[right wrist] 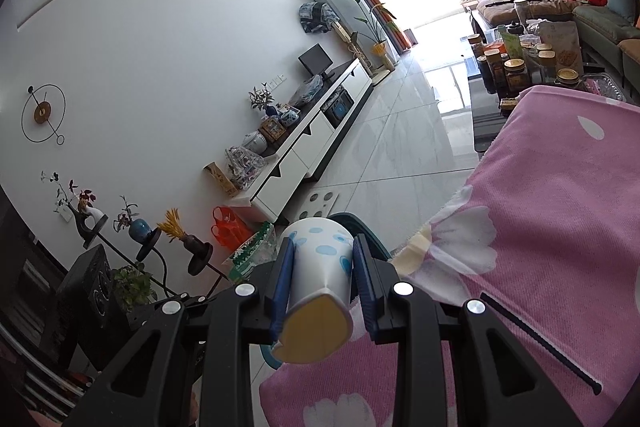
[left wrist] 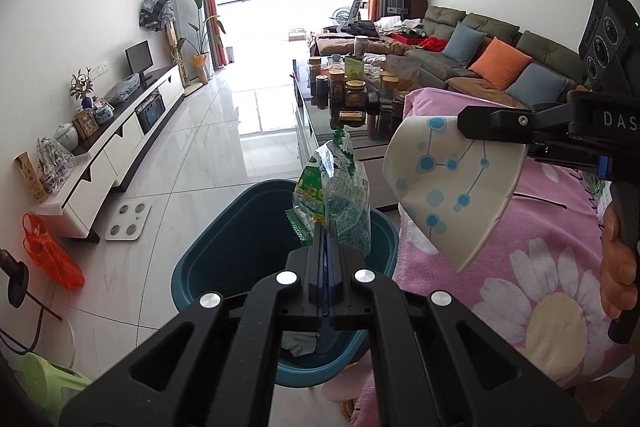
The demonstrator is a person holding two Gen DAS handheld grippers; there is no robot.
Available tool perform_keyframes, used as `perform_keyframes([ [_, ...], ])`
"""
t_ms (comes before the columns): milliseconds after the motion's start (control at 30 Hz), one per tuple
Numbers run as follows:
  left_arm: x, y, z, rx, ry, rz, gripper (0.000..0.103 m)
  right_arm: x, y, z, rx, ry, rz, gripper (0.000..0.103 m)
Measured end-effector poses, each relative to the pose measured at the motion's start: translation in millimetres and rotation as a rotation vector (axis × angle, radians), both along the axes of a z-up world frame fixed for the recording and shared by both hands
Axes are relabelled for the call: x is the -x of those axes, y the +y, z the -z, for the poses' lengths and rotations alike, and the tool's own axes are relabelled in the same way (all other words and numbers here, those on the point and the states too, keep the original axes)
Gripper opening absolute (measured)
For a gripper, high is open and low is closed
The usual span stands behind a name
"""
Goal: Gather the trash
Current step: 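Carry the plastic bag and cup to the teal bin and release both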
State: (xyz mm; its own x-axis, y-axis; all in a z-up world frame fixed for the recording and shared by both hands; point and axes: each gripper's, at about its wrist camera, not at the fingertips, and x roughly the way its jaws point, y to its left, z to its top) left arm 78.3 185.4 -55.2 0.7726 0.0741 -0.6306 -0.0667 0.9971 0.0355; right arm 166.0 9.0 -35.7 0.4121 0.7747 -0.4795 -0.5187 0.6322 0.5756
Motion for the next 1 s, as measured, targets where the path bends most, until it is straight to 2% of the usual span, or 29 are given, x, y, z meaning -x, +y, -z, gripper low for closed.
perform_keyframes([
  [1000,-42.4,21.7,40.9,-0.007,0.102,-0.086,0.001,-26.2,63.7,26.2,0.088,0.068,-0.033,0.029],
])
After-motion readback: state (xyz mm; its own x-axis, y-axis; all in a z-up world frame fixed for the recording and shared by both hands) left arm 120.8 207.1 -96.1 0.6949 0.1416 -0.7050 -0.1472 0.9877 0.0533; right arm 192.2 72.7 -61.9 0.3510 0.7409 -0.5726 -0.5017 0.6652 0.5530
